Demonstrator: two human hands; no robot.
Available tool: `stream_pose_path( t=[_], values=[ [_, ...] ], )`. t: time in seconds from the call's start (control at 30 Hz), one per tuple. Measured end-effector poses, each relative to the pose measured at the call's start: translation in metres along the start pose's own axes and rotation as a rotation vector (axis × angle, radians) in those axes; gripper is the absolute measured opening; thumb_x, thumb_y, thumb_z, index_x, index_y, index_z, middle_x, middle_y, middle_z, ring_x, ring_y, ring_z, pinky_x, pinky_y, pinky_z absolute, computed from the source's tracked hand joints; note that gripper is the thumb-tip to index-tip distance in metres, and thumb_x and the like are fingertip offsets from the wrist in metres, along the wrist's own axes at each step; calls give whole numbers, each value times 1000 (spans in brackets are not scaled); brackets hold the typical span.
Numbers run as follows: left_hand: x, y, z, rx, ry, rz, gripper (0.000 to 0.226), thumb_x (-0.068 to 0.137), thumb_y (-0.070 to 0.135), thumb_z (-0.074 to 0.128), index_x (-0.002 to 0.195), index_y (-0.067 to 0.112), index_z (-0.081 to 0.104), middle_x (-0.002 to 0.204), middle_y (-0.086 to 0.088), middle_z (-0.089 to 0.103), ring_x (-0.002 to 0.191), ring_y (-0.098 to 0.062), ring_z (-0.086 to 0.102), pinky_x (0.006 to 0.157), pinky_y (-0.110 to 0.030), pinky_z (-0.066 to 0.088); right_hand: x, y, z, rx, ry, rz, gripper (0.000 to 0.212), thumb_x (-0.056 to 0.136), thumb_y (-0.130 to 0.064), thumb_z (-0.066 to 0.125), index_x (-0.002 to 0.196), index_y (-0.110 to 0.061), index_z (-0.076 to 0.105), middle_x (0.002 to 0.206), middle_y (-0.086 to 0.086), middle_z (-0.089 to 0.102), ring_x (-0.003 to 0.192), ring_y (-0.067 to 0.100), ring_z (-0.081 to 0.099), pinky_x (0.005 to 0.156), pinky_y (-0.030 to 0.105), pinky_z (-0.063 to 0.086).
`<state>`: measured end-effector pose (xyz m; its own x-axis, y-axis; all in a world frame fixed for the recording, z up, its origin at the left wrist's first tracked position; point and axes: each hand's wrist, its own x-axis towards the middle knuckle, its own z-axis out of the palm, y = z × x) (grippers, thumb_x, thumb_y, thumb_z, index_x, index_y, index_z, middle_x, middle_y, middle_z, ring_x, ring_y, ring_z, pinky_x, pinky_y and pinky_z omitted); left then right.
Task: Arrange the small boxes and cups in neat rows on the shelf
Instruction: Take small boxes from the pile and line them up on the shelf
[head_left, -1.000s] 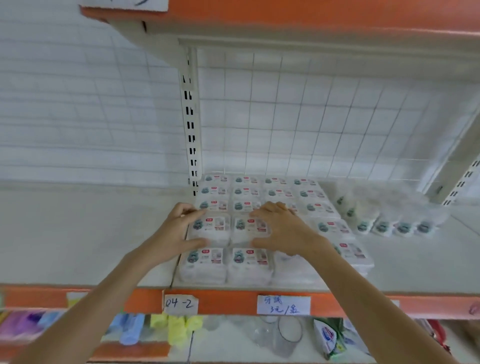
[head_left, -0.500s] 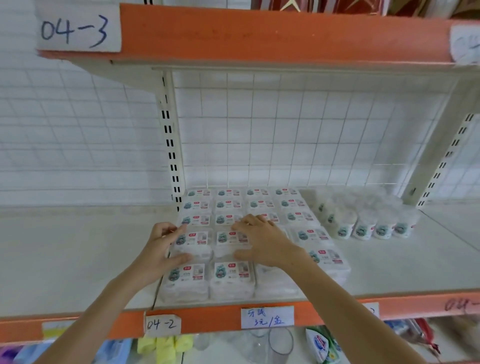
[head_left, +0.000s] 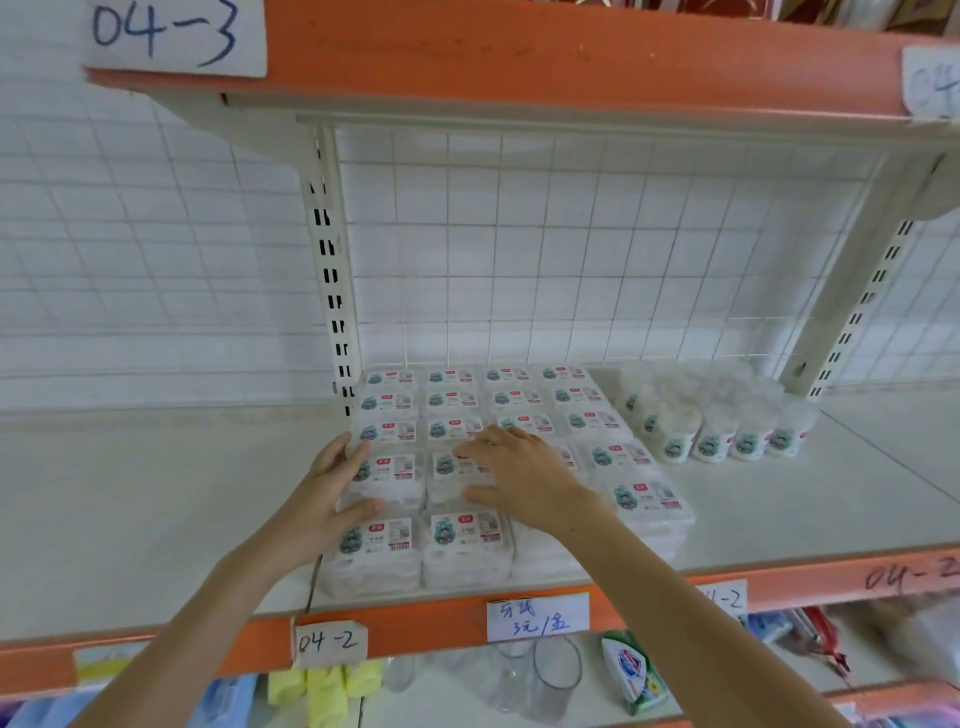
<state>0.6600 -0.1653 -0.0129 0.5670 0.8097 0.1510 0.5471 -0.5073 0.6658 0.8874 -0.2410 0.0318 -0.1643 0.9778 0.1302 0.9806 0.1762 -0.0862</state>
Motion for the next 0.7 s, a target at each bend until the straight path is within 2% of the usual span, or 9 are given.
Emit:
stream_pose_path(
  t=[0.2,0.27,0.33,0.4,0.5,0.57,0.6,0.67,0.7],
  values=[
    [0,4,0,-15,-42,-15,74,89,27,56,147,14,11,152,2,-5,124,5,3,99,-9,7,-1,-5,3,6,5,42,47,89,-35,53,134,-22,43,135,2,43,121,24,43,101,40,37],
    [1,6,0,-9,-40,-29,77,87,28,60,146,16,13,151,3,-3,131,0,4,105,-17,11,-1,-7,5,-13,0,70,50,89,-37,53,135,-22,41,138,0,42,123,24,42,103,41,34],
    [0,11,2,-2,5,-89,81,83,30,65,145,22,14,150,5,-4,138,-11,-3,111,-32,12,-3,-10,3,-4,5,69,55,88,-41,54,138,-22,37,140,0,41,127,23,39,106,40,30],
    [-4,18,3,8,85,-119,80,82,35,65,144,26,16,151,5,-6,139,-11,-10,112,-40,11,-11,-11,-7,81,83,62,58,88,-43,54,139,-22,35,142,-1,40,131,20,34,109,39,25],
    [-12,35,11,68,221,63,76,80,46,63,142,21,27,151,2,5,140,-12,-2,113,-42,16,-37,6,-23,297,352,133,46,91,-34,55,133,-19,47,136,0,49,128,18,40,107,38,33],
    [-16,53,22,104,197,267,70,78,54,54,137,20,39,148,3,20,138,-9,13,110,-37,26,-64,28,-27,419,554,251,32,92,-25,55,123,-16,57,127,2,57,120,19,49,98,31,41],
    [-19,63,31,119,159,349,68,78,56,46,136,21,42,145,7,25,134,-2,15,108,-32,28,-78,40,-25,481,628,334,28,93,-22,53,120,-14,59,124,4,58,116,20,52,94,28,43],
    [-23,83,54,170,103,471,61,82,53,41,136,25,41,142,12,28,129,7,15,108,-26,24,-103,60,-16,572,669,529,30,95,-20,48,123,-12,57,127,6,56,119,22,50,94,29,41],
    [-24,92,65,188,88,504,56,86,49,45,137,27,39,144,11,28,130,6,15,109,-26,22,-112,68,-9,600,641,606,34,96,-22,46,128,-13,52,132,7,52,123,22,46,97,31,37]
  ],
)
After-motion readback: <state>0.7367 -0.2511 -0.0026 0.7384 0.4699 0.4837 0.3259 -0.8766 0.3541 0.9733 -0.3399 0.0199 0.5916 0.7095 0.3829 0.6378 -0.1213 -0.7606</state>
